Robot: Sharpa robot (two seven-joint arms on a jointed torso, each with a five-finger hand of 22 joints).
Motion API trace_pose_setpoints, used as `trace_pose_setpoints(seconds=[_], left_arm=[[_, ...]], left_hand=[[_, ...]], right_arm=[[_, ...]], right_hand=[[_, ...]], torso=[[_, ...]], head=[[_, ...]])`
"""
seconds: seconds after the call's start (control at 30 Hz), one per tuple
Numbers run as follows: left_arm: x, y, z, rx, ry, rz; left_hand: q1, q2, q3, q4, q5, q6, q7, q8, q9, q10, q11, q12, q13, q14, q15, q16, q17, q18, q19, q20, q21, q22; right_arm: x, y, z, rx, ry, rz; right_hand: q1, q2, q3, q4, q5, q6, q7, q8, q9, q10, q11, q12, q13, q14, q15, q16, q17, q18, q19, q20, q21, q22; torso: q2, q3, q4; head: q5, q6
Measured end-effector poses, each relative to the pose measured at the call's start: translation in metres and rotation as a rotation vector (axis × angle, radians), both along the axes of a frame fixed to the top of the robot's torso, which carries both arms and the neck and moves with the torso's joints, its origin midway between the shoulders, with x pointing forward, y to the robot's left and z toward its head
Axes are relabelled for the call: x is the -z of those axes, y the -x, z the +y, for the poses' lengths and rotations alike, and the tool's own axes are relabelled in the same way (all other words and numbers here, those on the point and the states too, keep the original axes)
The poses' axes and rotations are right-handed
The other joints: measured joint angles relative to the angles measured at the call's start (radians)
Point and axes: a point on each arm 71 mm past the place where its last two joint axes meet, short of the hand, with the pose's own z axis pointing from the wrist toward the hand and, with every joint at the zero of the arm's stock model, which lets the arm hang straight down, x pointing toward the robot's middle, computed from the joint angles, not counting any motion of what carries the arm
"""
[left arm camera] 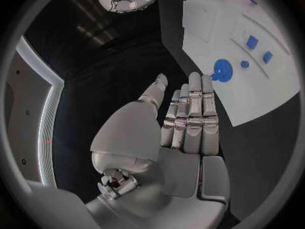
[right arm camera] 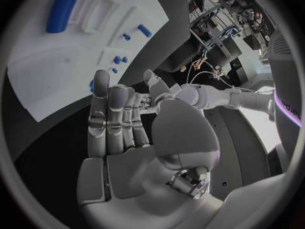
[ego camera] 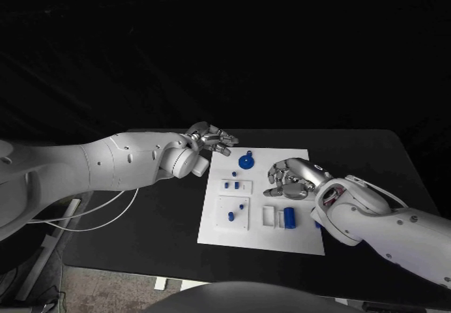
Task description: Assemble the parts on the task board
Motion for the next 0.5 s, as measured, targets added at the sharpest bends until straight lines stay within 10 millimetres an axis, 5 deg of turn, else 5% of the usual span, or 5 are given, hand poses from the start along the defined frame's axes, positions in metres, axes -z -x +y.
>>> trace_pose_setpoints(seconds=[0.2,0.27,0.33,0.4,0.5], left_arm=[[0.002,0.001,0.002,-0.002,-0.001,0.004],[0.003,0.002,0.003,-0.003,-0.001,0.006],[0.003,0.002,0.003,-0.003,0.0,0.007],[0.004,0.003,0.004,-0.002,0.0,0.009],[0.005,0.004,0.004,-0.001,0.001,0.012]], left_hand=[[0.0,0.0,0.0,0.0,0.0,0.0,0.0,0.0,0.0,0.0,0.0,0.0,0.0,0.0,0.0,0.0,0.0,0.0,0.0,0.0,0.0,0.0],[0.0,0.0,0.0,0.0,0.0,0.0,0.0,0.0,0.0,0.0,0.0,0.0,0.0,0.0,0.0,0.0,0.0,0.0,0.0,0.0,0.0,0.0],[0.0,0.0,0.0,0.0,0.0,0.0,0.0,0.0,0.0,-0.004,0.004,0.0,0.0,0.0,0.0,0.0,-0.001,0.0,0.0,0.0,0.0,-0.005],[0.0,0.0,0.0,0.0,0.0,0.0,0.0,0.0,0.0,-0.004,0.004,0.0,0.0,0.0,0.0,0.0,-0.001,0.0,0.0,0.0,0.0,-0.006],[0.0,0.0,0.0,0.0,0.0,0.0,0.0,0.0,0.0,-0.004,0.004,0.0,0.0,0.0,0.0,0.0,-0.001,0.0,0.0,0.0,0.0,-0.006]], right_arm=[[0.004,-0.004,-0.027,0.044,0.033,0.051],[0.006,-0.005,-0.036,0.063,0.046,0.066],[0.008,-0.007,-0.047,0.087,0.064,0.086],[0.01,-0.007,-0.056,0.105,0.085,0.109],[0.016,-0.007,-0.072,0.139,0.129,0.157]], right_hand=[[-0.052,0.023,0.005,0.056,0.013,0.009,-0.008,-0.004,-0.139,0.012,-0.011,0.028,-0.022,0.006,-0.005,0.015,-0.005,0.0,0.01,-0.009,0.009,0.003],[-0.07,0.04,0.019,0.087,0.002,0.035,-0.014,-0.026,-0.215,0.031,-0.019,0.035,-0.018,0.018,-0.015,0.021,0.0,0.0,0.026,-0.012,0.016,0.007],[-0.08,0.053,0.044,0.109,-0.064,0.049,-0.019,-0.042,-0.263,0.042,-0.024,0.035,-0.014,0.027,-0.018,0.026,0.005,0.0,0.031,-0.016,0.02,0.009],[-0.091,0.054,0.133,0.124,-0.201,0.061,-0.014,-0.092,-0.353,0.054,-0.021,0.034,-0.012,0.035,-0.019,0.029,0.014,0.0,0.036,-0.021,0.025,0.012],[-0.141,-0.003,0.333,0.137,-0.253,0.126,-0.01,-0.169,-0.528,0.094,-0.021,0.008,-0.007,0.054,-0.02,0.029,0.028,0.0,0.049,-0.02,0.035,0.019]], torso=[[-0.004,0.006,-0.0062],[-0.004,0.0067,-0.0072],[-0.004,0.0063,-0.0077],[-0.004,0.0055,-0.0075],[-0.004,0.0048,-0.0076]], head=[[-0.033,0.005],[-0.044,0.005],[-0.054,0.005],[-0.067,0.006],[-0.082,0.006]])
